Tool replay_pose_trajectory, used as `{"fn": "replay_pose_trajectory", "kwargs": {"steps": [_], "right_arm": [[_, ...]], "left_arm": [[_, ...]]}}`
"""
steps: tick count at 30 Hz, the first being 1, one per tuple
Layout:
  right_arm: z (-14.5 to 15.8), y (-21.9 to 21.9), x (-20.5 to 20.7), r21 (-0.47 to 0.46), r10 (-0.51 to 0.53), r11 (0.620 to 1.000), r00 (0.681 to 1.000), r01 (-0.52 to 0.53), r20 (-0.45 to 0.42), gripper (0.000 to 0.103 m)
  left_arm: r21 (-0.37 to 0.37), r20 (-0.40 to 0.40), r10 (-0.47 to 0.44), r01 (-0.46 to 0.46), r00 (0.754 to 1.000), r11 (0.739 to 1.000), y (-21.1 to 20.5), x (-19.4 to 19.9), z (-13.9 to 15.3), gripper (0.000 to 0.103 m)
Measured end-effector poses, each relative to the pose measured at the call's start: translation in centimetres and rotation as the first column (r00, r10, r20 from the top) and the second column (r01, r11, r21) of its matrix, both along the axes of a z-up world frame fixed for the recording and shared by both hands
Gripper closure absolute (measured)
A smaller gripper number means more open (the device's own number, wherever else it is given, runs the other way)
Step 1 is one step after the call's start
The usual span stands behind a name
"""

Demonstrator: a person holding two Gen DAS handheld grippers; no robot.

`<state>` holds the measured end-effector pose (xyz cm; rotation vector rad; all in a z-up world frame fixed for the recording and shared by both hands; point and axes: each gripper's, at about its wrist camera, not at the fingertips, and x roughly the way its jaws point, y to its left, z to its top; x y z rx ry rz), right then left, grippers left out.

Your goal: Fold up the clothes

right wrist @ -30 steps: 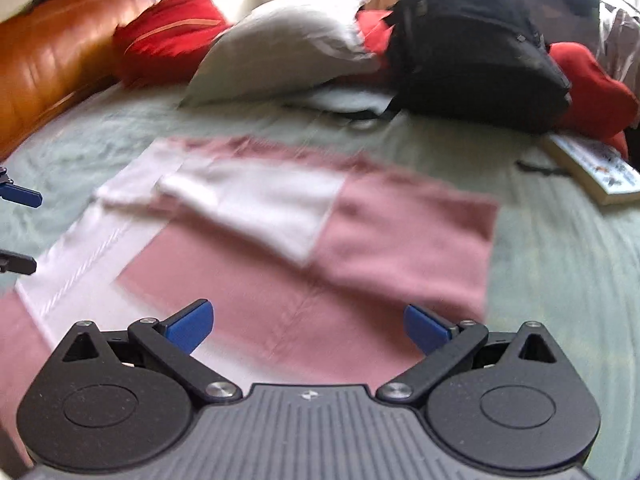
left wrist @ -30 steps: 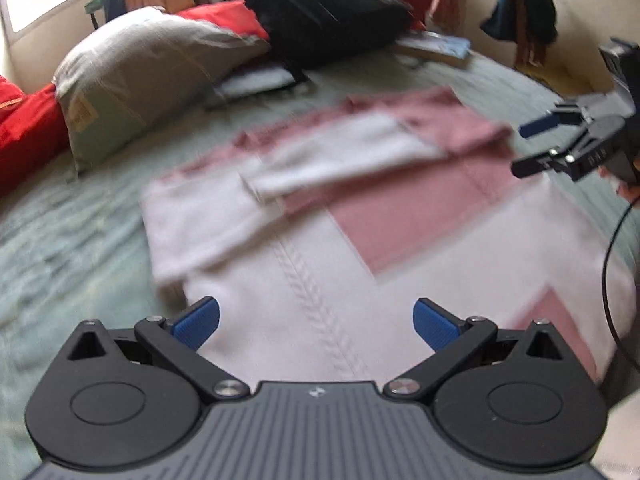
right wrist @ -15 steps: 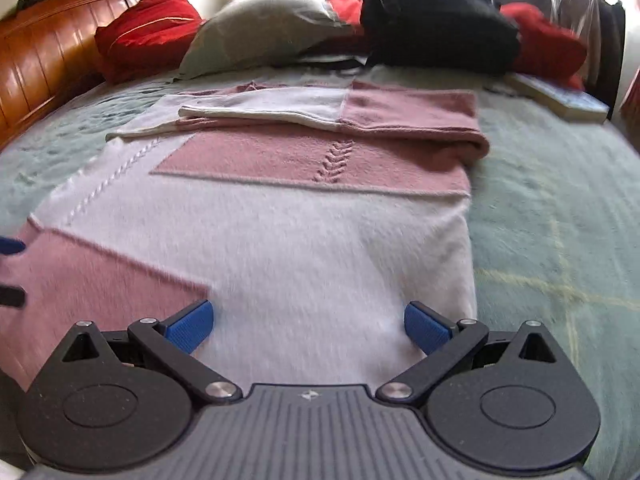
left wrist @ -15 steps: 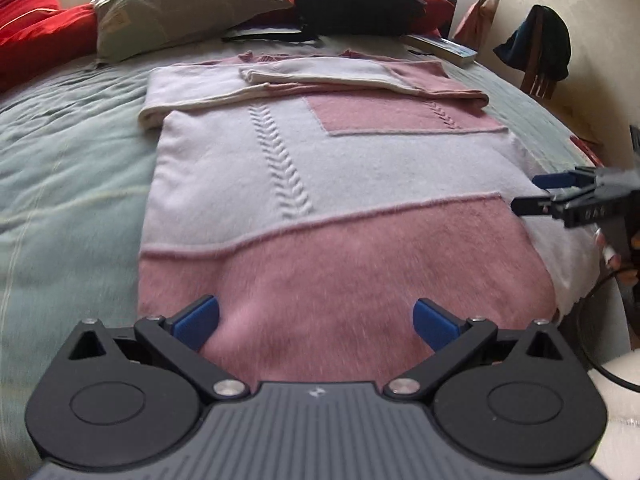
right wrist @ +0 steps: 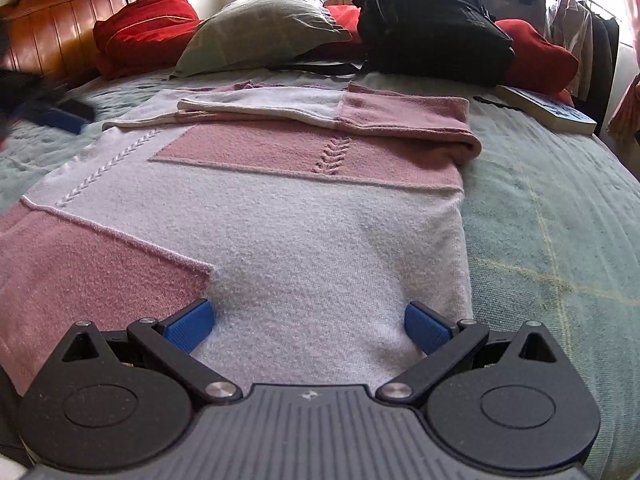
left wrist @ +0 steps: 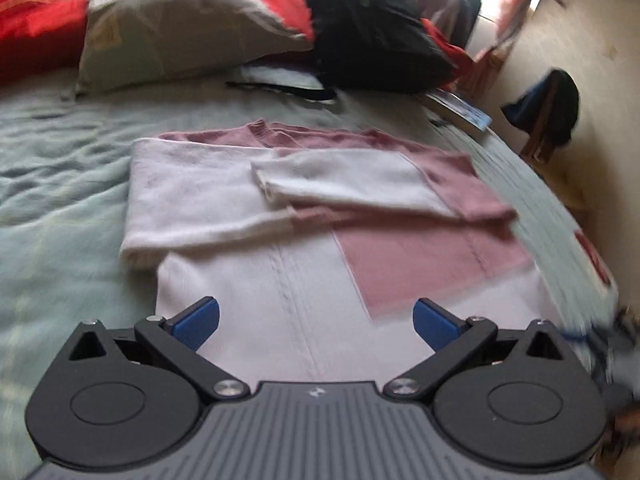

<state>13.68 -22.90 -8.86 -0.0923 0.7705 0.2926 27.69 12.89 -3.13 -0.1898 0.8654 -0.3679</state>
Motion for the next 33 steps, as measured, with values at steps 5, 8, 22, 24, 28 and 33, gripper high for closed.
{"fn": "replay_pose_trajectory", "kwargs": {"steps": [5, 8, 22, 24, 28, 33], "right_arm": [[-0.1, -0.2, 0.1, 0.004, 0.01, 1.0, 1.0, -0.01, 0.002, 0.0], [-0.1, -0.3, 0.2, 0.007, 0.016, 1.0, 1.0, -0.016, 0.002, 0.0], [-0.2, -0.1, 0.0, 0.005, 0.006, 1.0, 1.0, -0.006, 0.022, 0.0], [-0.2, -0.1, 0.0, 0.005, 0.005, 1.0, 1.0, -0.005, 0.021, 0.0], [-0.2, -0.2, -0.1, 0.004, 0.007, 1.0, 1.0, -0.007, 0.023, 0.0], [-0.2, -0.2, -0.1, 0.004, 0.006, 1.0, 1.0, -0.006, 0.024, 0.0]], "left_arm": [[-0.118, -0.075, 0.075, -0.084, 0.994, 0.99, 2.2, 3.2, -3.1, 0.001], [-0.187, -0.071, 0.087, -0.099, 0.994, 0.977, 3.8, 2.6, -4.1, 0.001], [0.056, 0.019, -0.053, 0.051, 0.998, 0.997, 0.2, -5.6, 0.1, 0.001], [0.108, 0.004, -0.09, 0.089, 0.996, 0.99, -0.6, -7.2, -0.3, 0.001], [0.192, -0.05, -0.109, 0.117, 0.993, 0.975, -0.8, -11.7, -1.8, 0.001], [0.117, -0.095, -0.099, 0.11, 0.991, 0.987, 0.2, -18.7, -2.9, 0.001]]}}
